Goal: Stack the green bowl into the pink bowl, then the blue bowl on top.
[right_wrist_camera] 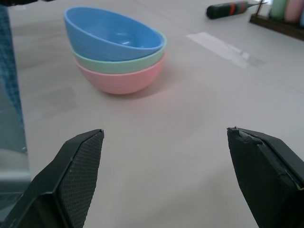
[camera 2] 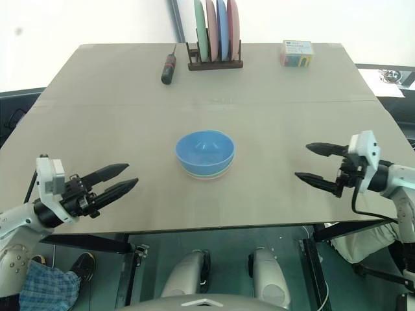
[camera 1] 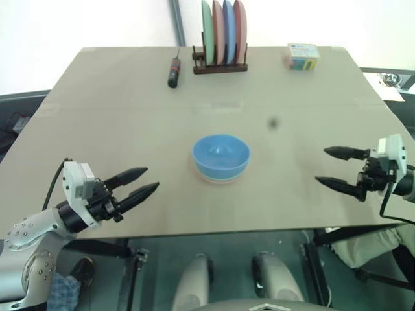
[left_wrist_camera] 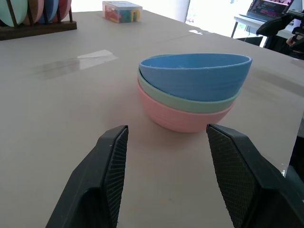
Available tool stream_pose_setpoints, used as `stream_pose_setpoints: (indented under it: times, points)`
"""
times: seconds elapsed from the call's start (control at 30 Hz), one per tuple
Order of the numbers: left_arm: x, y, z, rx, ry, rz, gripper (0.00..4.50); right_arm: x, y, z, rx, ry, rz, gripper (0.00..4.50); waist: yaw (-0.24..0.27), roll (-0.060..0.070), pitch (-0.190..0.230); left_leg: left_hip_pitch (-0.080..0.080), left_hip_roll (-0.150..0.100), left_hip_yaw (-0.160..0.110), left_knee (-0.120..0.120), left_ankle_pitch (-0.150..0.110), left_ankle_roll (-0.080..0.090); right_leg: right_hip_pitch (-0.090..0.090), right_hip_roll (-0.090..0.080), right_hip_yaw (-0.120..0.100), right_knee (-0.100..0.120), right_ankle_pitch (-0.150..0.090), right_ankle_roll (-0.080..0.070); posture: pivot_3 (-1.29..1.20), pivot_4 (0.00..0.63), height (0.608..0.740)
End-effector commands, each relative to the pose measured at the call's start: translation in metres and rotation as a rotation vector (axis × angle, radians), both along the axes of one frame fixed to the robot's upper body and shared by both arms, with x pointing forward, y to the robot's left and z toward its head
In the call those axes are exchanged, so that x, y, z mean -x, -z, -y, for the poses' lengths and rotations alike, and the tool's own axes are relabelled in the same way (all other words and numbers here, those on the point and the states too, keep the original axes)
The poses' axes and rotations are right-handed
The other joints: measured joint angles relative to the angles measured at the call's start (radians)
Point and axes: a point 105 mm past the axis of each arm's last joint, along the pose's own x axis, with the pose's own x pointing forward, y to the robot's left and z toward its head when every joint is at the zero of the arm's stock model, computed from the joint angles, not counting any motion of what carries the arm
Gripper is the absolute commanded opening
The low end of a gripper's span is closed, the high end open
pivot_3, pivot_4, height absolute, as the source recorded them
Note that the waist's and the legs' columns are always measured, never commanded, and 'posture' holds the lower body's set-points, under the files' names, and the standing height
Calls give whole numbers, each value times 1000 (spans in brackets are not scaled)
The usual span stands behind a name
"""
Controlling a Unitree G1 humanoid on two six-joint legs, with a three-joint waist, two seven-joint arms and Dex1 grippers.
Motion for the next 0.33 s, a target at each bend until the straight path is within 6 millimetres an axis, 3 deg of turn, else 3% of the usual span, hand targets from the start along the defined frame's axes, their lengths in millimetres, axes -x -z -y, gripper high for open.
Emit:
stream_pose_setpoints:
  times: [0.03,0.33]
  points:
    - [4,-11,-3,-41,-11,56,2791,-2,-6,17,22,26,65,4367,1,0,0,0,0,0,0,0,0,0,0,0,0,0,0,0,150,740]
    - [9,-15,-2,-53,17,66,2791,-5,-1,29,12,33,58,4367,3,0,0,-1,0,0,0,0,0,0,0,0,0,0,0,0,150,740]
